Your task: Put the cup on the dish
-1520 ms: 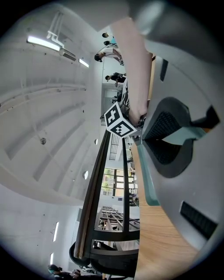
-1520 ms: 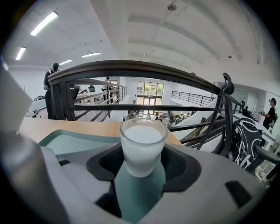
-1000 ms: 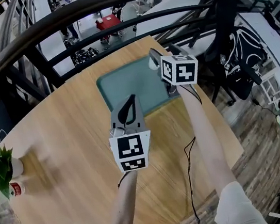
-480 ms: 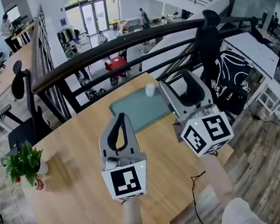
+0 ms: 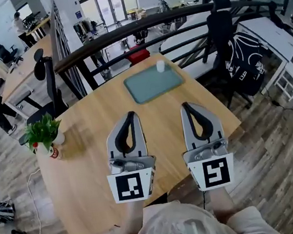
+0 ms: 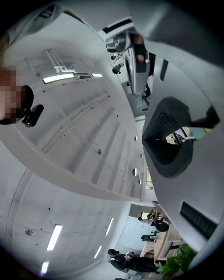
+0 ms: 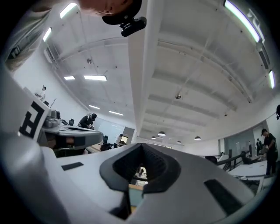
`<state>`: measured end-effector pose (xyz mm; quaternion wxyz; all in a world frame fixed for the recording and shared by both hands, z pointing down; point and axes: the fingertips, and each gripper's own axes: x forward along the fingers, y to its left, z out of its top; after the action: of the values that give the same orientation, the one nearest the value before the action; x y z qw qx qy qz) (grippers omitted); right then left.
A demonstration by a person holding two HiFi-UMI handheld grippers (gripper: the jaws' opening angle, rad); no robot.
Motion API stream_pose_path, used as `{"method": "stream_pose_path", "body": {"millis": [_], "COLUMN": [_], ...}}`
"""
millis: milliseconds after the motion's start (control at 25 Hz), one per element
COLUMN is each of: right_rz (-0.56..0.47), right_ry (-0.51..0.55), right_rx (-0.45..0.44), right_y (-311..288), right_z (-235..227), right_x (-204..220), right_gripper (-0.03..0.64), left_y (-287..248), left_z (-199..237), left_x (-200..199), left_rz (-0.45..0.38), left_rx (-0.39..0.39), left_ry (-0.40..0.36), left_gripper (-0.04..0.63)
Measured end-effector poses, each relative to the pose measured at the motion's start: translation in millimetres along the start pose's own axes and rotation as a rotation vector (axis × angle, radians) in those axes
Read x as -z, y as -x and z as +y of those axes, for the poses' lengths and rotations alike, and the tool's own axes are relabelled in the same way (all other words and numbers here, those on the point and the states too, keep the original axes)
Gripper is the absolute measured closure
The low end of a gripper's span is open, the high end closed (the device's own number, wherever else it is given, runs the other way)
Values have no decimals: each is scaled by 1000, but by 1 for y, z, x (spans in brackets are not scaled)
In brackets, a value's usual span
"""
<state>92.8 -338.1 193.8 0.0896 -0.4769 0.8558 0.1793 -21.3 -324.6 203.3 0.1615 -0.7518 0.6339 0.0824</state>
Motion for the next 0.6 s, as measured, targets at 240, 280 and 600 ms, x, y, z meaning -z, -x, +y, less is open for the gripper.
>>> {"method": "stream_pose_path", "body": {"millis": [240,280,600], "right_rz": [142,153,183], "right_ry": [-260,-276,-195], "right_rx": [-58,-61,-11], "right_y": [73,79,94], "right_z": [37,40,29], "right_x": [42,46,47], "right_gripper": [598,598,598], "left_y": [33,36,41], "left_z": [-26,-29,-34], "left_x": [13,16,2], "left_rz": [81,98,56], "left_rx": [18,22,30], "left_ry": [-23,-22,-27], "left_gripper": [586,586,586]}}
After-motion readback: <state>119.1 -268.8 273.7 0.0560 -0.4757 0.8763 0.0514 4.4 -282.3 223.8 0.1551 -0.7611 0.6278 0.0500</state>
